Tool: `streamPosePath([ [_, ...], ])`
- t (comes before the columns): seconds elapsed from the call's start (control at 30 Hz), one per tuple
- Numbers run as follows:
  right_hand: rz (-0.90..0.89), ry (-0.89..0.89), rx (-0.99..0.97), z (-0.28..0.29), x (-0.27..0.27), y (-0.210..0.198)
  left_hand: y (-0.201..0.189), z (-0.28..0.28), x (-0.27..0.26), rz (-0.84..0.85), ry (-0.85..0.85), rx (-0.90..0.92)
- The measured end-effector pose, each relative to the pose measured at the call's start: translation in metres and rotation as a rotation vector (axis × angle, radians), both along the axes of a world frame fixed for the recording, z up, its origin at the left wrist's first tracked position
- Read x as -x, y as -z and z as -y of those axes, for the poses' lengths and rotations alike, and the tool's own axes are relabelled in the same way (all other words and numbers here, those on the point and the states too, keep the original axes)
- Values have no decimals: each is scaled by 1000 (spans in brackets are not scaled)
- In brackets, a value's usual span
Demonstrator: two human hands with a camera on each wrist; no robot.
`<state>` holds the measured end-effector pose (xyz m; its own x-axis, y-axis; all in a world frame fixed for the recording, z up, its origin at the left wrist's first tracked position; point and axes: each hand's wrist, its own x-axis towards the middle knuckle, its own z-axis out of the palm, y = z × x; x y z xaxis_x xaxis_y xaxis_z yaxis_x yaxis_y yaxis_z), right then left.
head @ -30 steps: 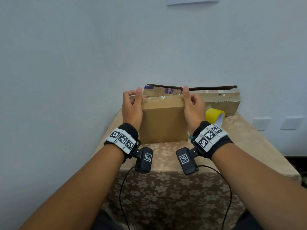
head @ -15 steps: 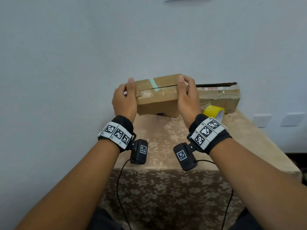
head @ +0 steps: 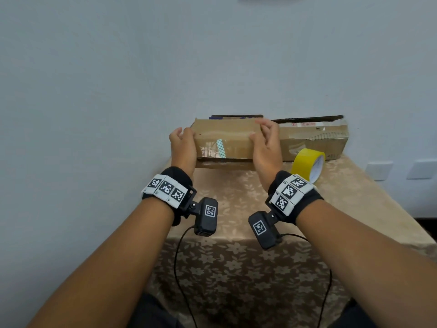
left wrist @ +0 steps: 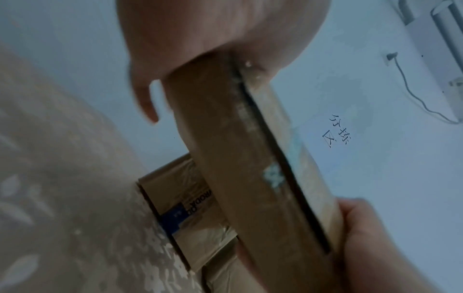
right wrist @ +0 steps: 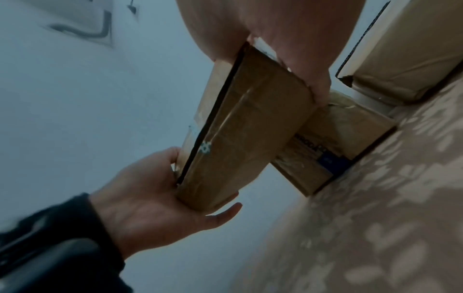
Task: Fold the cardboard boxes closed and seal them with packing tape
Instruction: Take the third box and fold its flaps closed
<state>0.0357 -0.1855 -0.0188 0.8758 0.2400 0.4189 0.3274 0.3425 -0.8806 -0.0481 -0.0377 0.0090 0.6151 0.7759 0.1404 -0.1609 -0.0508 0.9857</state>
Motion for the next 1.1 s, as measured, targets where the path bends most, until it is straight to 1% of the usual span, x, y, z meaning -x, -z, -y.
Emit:
streamPosePath([
  [0.07, 10, 0, 19, 3, 0, 5, -1, 0, 3, -106, 85, 90],
  [0.13, 2, -4, 36, 3, -2, 7, 1, -2, 4, -113, 142, 128],
  [0.2, 1, -19, 41, 2, -3, 6, 2, -4, 4, -24, 167, 119],
  [0.3, -79, -78, 83, 2, -4, -2, 0, -3, 7, 129, 220, 121],
  [0.37, -139, -110, 152, 2, -8, -2, 0, -5, 11, 160, 308, 133],
  [0.4, -180, -136, 157, 2, -12, 1, 0, -7, 14, 152, 347, 149],
  [0.47, -265, -186, 137, 4, -18, 7, 3, -11, 18, 98, 394, 162],
  [0.57, -354, -285, 164, 10, -20, 12, 10, -17, 17, -105, 343, 75],
  [0.63, -340, -329, 203, 11, -17, 10, 15, -16, 17, -264, 277, -7],
  [0.67, -333, -329, 209, 11, -15, 8, 19, -21, 16, -295, 263, -23],
  [0.7, -331, -324, 195, 11, -13, 7, 23, -26, 15, -279, 274, -12],
  [0.73, -348, -312, 160, 11, -12, 6, 23, -27, 15, -233, 291, 35],
  [0.83, -403, -231, 56, 7, -12, 3, 14, -18, 18, -35, 372, 174],
  [0.87, -405, -193, 59, 6, -11, 1, 13, -16, 17, -5, 392, 191],
  [0.97, -396, -91, 76, 5, -10, 2, 15, -16, 11, 4, 459, 190],
  [1.1, -378, -72, 146, 7, -8, 2, 18, -17, 11, -12, 381, 193],
])
